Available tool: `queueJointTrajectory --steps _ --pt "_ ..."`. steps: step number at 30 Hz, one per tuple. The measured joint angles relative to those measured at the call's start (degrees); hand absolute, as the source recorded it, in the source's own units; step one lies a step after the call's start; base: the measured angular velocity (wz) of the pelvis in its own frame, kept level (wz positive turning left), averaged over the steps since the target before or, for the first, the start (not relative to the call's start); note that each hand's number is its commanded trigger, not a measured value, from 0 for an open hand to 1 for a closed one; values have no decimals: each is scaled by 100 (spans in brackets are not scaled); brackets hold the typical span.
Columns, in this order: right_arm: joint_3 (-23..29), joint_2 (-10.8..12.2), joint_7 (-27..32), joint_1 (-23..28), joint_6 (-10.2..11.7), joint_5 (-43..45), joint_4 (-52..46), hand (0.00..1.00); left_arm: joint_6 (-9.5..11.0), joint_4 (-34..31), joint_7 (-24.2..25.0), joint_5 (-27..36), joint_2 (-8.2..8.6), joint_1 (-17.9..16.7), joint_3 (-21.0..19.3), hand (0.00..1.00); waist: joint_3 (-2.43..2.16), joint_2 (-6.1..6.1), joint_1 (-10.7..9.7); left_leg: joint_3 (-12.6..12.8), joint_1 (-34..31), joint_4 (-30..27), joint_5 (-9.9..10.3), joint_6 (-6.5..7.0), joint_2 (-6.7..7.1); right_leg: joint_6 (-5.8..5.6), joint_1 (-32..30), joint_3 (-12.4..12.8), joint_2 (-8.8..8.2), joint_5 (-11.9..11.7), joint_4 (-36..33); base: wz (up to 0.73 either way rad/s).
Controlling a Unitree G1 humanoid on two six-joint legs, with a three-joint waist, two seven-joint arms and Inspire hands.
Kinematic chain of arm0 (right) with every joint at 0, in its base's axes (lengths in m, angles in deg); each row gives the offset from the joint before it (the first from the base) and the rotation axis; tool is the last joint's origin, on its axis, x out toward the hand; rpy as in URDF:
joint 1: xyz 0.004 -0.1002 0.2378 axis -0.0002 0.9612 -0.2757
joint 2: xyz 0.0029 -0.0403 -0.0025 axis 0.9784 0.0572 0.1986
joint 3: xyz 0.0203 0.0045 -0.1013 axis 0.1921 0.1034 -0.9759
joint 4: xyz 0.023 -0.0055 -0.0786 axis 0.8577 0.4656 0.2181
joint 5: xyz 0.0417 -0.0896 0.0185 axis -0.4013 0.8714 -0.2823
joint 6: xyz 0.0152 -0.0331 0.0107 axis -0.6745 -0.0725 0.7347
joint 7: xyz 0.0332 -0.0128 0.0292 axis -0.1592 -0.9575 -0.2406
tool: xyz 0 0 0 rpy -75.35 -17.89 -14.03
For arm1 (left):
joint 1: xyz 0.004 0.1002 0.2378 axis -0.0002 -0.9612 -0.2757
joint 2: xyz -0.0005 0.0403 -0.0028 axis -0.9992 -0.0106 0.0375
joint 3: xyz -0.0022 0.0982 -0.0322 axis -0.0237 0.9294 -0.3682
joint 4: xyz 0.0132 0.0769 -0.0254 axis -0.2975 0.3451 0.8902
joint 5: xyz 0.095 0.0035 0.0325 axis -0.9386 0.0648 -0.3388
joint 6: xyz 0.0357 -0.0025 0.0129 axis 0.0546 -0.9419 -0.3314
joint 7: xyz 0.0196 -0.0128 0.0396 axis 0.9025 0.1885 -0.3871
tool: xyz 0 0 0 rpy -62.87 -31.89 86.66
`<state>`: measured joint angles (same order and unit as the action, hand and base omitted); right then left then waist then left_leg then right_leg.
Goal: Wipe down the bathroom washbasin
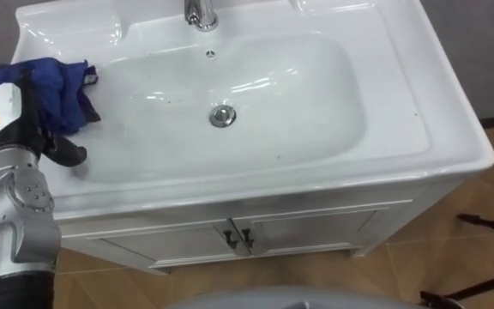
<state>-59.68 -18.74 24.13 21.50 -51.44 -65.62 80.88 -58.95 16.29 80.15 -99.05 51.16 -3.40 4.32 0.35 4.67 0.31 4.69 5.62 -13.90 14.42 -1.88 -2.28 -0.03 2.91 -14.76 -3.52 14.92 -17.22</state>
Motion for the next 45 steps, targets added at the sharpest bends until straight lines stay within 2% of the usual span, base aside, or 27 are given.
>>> queueJointTrajectory --steps 1,9,17,20,22,24,29,40,45 --pt "0 0 1 -8 2 1 2 0 -28 -17 72 -63 0 0 0 0 -15 22 1 -7 -2 2 0 0 -1 1 7 6 8 -2 23 0" --pt "2 0 18 -132 198 -2 41 0 -54 -159 175 -102 0 143 -1 0 22 -20 5 -10 -6 32 0 0 -4 0 11 44 31 -4 56 0" --pt "3 3 6 -155 208 30 15 0 -82 -433 452 -103 -7 223 -1 0 2 28 8 -9 -38 23 0 0 -8 1 -1 55 32 -4 68 1" --pt "7 4 7 -145 241 -14 25 0 -83 -852 534 -103 -57 226 -6 0 2 27 7 -14 -43 20 0 0 -8 2 5 53 33 -6 87 0" --pt "18 3 9 -142 258 4 51 0 -79 -1110 539 -127 -97 234 -24 0 -15 44 24 -15 -57 19 0 0 -16 4 12 55 52 -33 141 0" --pt "17 6 8 -130 304 -23 105 0 -69 -1334 540 -168 -228 276 -74 0 -24 58 29 -15 -58 19 0 0 -24 11 8 58 64 -49 159 -5" --pt "10 6 11 -72 323 -64 228 0 -40 -1591 539 -171 -374 306 -96 0 -25 85 25 -13 -43 23 0 0 -24 11 22 64 66 -50 157 0" --pt "0 9 11 -108 298 -174 483 0 -74 -1689 530 -581 -385 306 -95 0 -8 94 30 -24 -84 0 0 0 -23 11 10 58 61 -50 146 1" --pt "2 23 27 -52 301 -177 484 0 -72 -1688 419 -615 -387 306 -99 0 -5 93 154 -15 -47 9 0 0 -23 11 24 55 62 -50 142 -1"
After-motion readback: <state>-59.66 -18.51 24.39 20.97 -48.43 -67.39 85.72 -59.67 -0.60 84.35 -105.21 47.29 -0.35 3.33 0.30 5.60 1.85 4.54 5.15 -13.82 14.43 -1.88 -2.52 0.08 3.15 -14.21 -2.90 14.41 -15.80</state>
